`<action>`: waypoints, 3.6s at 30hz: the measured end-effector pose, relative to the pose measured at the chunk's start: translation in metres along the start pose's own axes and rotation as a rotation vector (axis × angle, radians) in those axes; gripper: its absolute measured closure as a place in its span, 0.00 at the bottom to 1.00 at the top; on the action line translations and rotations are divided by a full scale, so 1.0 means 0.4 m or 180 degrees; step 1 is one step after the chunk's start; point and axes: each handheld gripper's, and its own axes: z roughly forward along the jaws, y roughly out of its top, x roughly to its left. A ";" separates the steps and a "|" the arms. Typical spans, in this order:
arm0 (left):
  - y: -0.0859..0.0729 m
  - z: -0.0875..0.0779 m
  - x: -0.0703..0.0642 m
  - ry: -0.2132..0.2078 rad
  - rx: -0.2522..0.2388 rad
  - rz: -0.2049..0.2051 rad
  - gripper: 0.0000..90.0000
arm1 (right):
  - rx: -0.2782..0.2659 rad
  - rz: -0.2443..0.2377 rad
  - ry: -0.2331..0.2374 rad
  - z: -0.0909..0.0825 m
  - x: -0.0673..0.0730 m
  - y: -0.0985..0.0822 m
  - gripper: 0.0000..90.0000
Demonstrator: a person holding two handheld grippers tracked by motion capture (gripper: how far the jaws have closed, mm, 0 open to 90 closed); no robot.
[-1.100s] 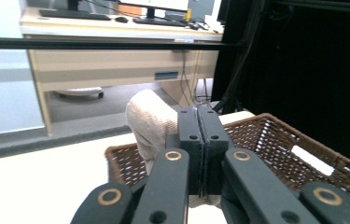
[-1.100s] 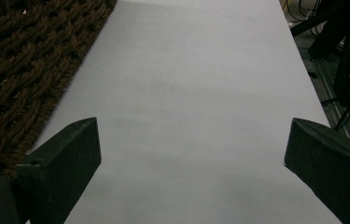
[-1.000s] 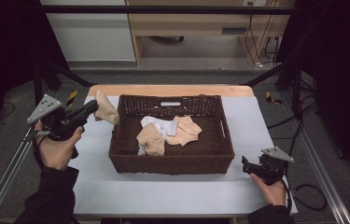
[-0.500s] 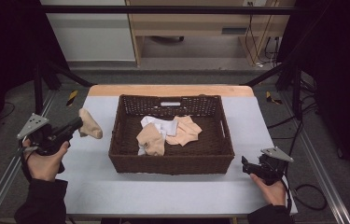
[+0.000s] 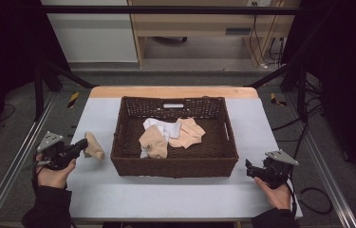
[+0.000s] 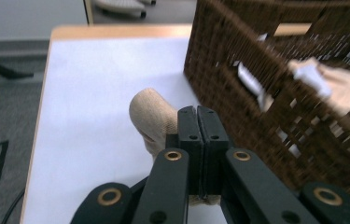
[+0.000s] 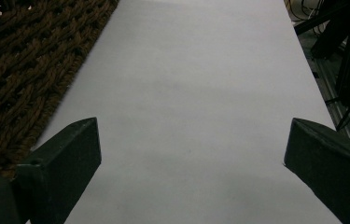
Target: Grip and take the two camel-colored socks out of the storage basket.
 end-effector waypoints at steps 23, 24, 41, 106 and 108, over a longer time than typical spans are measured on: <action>-0.028 0.033 -0.005 0.0195 0.0189 0.0130 0.53 | -0.0003 0.0016 0.0010 -0.004 -0.001 0.001 0.05; -0.023 0.028 -0.006 0.0207 0.0140 0.0115 0.52 | -0.0010 0.0017 0.0010 -0.005 -0.001 0.001 0.05; 0.067 -0.001 -0.100 -0.0078 -0.0289 0.0121 0.50 | -0.0022 0.0065 0.0036 -0.004 -0.004 0.001 0.04; 0.150 0.389 -0.316 -0.0162 0.0582 0.0760 0.50 | -0.0064 0.0052 0.0019 0.001 -0.006 0.001 0.04; 0.147 0.393 -0.316 -0.0162 0.0623 0.0756 0.48 | -0.0060 0.0048 0.0019 0.001 -0.006 0.001 0.04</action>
